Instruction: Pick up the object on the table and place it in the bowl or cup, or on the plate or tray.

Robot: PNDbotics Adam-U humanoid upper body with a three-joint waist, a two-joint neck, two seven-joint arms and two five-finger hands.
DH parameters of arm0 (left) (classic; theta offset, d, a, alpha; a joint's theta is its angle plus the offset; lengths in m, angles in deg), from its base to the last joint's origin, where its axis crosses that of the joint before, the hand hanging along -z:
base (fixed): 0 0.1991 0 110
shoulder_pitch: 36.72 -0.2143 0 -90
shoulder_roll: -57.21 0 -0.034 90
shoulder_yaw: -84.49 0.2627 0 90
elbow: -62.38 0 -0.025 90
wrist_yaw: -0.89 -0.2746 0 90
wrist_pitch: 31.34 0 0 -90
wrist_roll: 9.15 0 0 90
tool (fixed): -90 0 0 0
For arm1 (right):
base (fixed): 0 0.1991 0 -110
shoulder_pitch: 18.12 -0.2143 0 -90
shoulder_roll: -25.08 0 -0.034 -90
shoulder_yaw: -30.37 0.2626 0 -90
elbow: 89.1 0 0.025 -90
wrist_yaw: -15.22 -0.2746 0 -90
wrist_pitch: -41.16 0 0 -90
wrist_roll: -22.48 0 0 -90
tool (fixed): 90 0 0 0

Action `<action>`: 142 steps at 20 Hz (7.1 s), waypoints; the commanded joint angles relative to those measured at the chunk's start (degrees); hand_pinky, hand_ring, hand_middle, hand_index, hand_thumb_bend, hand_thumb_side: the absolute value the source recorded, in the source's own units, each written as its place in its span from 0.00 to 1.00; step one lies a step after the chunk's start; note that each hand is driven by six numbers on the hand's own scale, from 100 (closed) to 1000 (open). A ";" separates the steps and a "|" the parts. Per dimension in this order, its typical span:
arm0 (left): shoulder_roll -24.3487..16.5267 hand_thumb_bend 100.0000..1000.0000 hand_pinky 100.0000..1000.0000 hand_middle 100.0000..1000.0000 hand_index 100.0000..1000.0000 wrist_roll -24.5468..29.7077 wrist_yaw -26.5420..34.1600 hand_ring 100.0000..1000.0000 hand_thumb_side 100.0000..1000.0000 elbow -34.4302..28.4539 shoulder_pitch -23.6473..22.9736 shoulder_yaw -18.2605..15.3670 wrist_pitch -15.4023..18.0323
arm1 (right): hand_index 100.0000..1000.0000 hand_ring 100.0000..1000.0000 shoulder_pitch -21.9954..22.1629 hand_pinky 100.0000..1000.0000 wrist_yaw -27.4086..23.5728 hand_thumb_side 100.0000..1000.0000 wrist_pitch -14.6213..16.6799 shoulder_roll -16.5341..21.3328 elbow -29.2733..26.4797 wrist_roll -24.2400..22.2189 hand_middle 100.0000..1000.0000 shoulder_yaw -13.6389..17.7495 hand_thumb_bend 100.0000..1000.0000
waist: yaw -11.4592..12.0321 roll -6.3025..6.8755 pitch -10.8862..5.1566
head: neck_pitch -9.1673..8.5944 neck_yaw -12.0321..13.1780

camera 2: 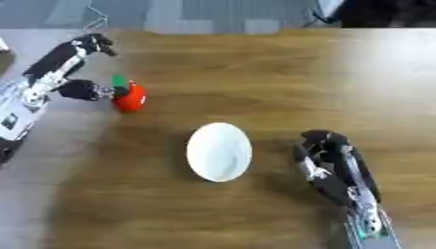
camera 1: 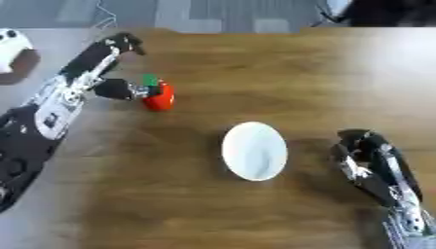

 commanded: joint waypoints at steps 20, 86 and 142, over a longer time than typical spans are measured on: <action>1.14 0.77 1.00 0.79 0.75 -0.25 -10.17 1.00 0.72 3.12 2.56 1.42 4.50 | 0.67 0.35 -2.43 0.06 -1.20 0.36 0.46 1.13 -0.23 -0.57 0.46 0.06 0.40 | -2.77 -0.04 1.01 | -7.12 6.25; 0.80 0.48 0.58 0.31 0.31 14.10 4.40 0.86 0.00 -25.58 4.29 13.74 -2.94 | 0.66 0.35 2.52 0.05 0.93 0.35 1.51 5.01 6.94 0.79 0.46 1.79 0.42 | -1.56 -0.73 -7.70 | 1.40 5.19; 8.43 0.49 0.65 0.39 0.34 18.90 -0.01 0.90 0.00 -21.20 4.95 21.73 5.81 | 0.67 0.38 -0.59 0.07 5.31 0.39 -2.50 6.17 1.32 13.37 0.49 10.31 0.42 | -3.87 -0.08 -7.16 | 6.68 3.02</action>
